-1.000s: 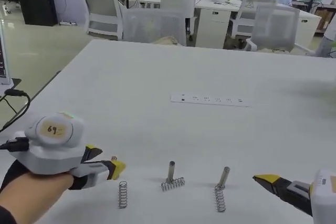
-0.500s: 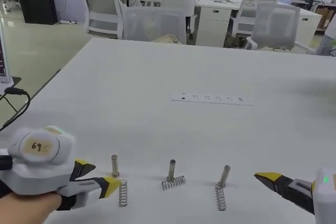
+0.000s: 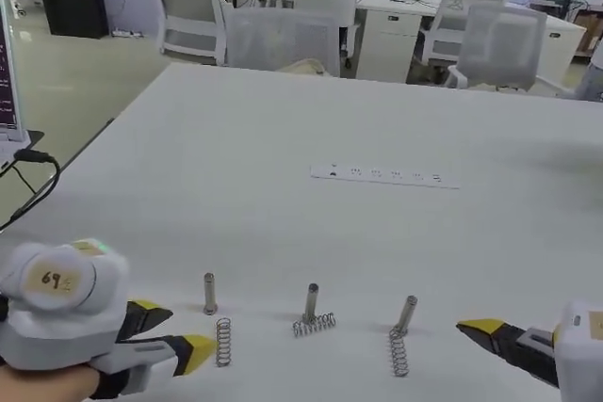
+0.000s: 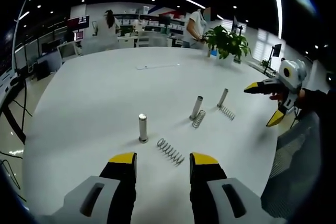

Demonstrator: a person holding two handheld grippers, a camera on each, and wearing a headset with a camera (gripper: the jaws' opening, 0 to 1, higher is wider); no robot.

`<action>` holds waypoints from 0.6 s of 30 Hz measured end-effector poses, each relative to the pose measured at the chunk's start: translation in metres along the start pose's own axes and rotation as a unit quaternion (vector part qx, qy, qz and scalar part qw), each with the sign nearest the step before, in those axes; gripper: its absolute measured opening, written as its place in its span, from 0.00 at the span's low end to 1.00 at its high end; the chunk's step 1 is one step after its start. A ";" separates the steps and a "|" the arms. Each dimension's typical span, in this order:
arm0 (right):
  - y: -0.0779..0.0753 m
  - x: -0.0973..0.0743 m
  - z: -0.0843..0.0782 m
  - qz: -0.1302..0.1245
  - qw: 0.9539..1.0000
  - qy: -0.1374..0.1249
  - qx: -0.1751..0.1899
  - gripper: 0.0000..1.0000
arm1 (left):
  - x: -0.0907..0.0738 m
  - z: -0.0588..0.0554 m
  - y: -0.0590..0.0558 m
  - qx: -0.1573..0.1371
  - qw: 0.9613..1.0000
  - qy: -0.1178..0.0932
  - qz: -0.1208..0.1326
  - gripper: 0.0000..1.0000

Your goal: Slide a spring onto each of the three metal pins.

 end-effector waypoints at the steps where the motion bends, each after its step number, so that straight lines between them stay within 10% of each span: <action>1: -0.001 0.001 0.000 -0.001 1.000 0.003 0.000 0.75 | 0.000 0.000 0.000 0.000 1.000 -0.001 -0.001 0.35; 18: -0.013 0.018 -0.001 -0.009 0.999 0.049 0.008 0.63 | -0.004 -0.004 -0.003 -0.015 1.000 -0.014 -0.010 0.36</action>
Point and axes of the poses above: the centre of the closed fingertips' face, and the gripper's own axes: x roughly forward along the fingers, y roughly to its left, z roughly out of its top, the point moved 5 cm from there along -x, roughly backward along the fingers, and after that the axes turned 5 degrees about z, right-handed, at the moved point
